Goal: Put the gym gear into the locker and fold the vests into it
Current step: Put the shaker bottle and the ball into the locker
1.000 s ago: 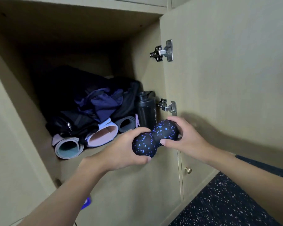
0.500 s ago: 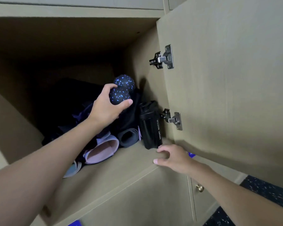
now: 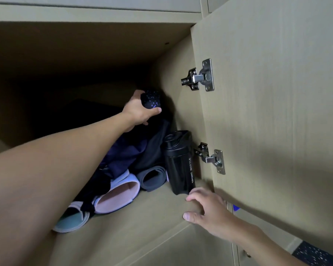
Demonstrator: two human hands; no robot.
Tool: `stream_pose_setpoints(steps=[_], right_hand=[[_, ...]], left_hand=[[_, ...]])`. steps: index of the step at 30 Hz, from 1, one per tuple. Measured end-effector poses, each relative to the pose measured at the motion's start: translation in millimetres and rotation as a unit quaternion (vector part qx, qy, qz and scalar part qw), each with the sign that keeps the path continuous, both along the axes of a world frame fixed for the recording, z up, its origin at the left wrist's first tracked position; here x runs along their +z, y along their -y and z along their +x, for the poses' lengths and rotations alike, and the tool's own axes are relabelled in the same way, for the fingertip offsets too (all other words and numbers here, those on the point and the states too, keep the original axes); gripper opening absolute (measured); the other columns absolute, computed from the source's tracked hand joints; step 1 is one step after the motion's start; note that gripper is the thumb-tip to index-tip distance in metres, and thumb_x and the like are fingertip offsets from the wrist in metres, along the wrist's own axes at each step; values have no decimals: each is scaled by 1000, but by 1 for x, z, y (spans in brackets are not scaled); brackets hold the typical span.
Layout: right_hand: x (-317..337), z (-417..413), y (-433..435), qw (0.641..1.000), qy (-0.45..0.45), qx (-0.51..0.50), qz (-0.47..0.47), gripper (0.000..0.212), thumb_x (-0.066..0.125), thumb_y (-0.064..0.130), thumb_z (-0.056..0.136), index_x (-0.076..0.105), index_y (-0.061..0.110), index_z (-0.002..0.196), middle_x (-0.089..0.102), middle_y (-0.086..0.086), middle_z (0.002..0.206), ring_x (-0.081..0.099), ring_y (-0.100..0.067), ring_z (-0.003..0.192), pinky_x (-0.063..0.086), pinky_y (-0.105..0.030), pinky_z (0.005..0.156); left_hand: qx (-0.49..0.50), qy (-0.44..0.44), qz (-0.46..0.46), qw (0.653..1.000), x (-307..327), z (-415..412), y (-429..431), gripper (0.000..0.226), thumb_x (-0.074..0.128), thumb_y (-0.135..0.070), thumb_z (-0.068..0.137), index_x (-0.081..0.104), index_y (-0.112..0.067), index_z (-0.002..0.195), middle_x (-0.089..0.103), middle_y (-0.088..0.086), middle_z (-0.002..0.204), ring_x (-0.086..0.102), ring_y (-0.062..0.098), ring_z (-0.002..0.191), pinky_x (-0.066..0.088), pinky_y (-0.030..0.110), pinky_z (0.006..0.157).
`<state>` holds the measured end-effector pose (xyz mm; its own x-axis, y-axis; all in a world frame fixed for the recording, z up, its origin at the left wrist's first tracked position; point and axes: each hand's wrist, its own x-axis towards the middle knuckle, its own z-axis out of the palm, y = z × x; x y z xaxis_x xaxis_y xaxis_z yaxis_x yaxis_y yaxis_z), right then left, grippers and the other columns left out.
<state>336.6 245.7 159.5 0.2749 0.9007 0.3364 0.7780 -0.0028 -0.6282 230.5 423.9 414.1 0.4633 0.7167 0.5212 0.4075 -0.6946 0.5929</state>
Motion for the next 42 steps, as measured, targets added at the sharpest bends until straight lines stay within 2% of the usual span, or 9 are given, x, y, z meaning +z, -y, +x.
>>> stream_pose_setpoints(steps=[4, 8, 12, 15, 17, 19, 31, 37, 42], right_hand=[[-2, 1, -1, 1000, 6, 9, 25, 73, 47, 73, 64, 56, 31, 123, 39, 28, 124, 36, 1, 119, 8, -3, 90], [-7, 4, -3, 1000, 5, 9, 21, 83, 36, 82, 55, 56, 35, 121, 37, 32, 125, 35, -2, 125, 13, -15, 93], [-9, 4, -5, 1000, 1, 10, 19, 80, 36, 84, 55, 55, 39, 118, 34, 37, 122, 34, -5, 128, 13, -20, 95], [-7, 4, -4, 1000, 5, 11, 26, 81, 36, 83, 55, 55, 38, 119, 34, 37, 123, 34, -1, 126, 10, -11, 96], [-6, 3, -3, 1000, 7, 14, 24, 77, 40, 81, 58, 54, 38, 120, 33, 37, 123, 33, 1, 125, 4, -3, 94], [-5, 3, -2, 1000, 6, 12, 18, 66, 53, 76, 68, 55, 37, 121, 35, 35, 125, 33, 0, 125, 10, -13, 96], [-4, -2, 1, 1000, -3, -17, 7, 66, 56, 73, 66, 58, 34, 119, 41, 32, 126, 40, -6, 125, 18, -23, 97], [-3, -6, 2, 999, -1, -41, 17, 43, 72, 45, 85, 61, 26, 121, 46, 23, 129, 43, -10, 125, 25, -25, 102], [-5, -3, 2, 999, -8, -37, 6, 44, 71, 52, 82, 60, 29, 119, 46, 25, 130, 44, -10, 127, 25, -28, 104]], left_hand=[[-56, -24, -60, 996, -7, 20, -5, 97, 77, -13, 85, 13, -20, 158, 36, 1, 142, 55, 22, 115, 59, 37, 84], [-21, 32, -23, 999, -27, 27, -11, 70, 75, -12, 86, 33, -10, 142, 50, 6, 126, 64, 29, 101, 57, 48, 90], [6, 60, 22, 998, -41, 24, -16, 65, 79, -24, 84, 46, -10, 138, 57, 6, 120, 59, 24, 111, 46, 28, 98], [8, 66, 40, 997, -48, 19, -16, 66, 77, -25, 85, 47, -10, 142, 61, 10, 130, 57, 26, 121, 44, 30, 103], [-2, 74, 42, 996, -50, 17, -15, 69, 79, -26, 84, 46, -12, 144, 62, 11, 128, 61, 32, 116, 48, 39, 103], [-7, 71, 51, 996, -52, 14, -12, 74, 80, -27, 82, 43, -15, 145, 60, 10, 129, 62, 34, 114, 50, 45, 101], [-18, 8, 78, 997, -50, -13, 7, 77, 78, -27, 84, 38, -18, 149, 51, 11, 136, 56, 26, 113, 46, 38, 103], [-8, -11, 82, 996, -46, -23, 12, 72, 77, -26, 86, 40, -22, 147, 48, 15, 133, 54, 30, 117, 43, 38, 106], [4, -18, 92, 996, -49, -18, 5, 70, 74, -27, 87, 37, -28, 147, 48, 16, 135, 49, 30, 125, 37, 31, 103]])
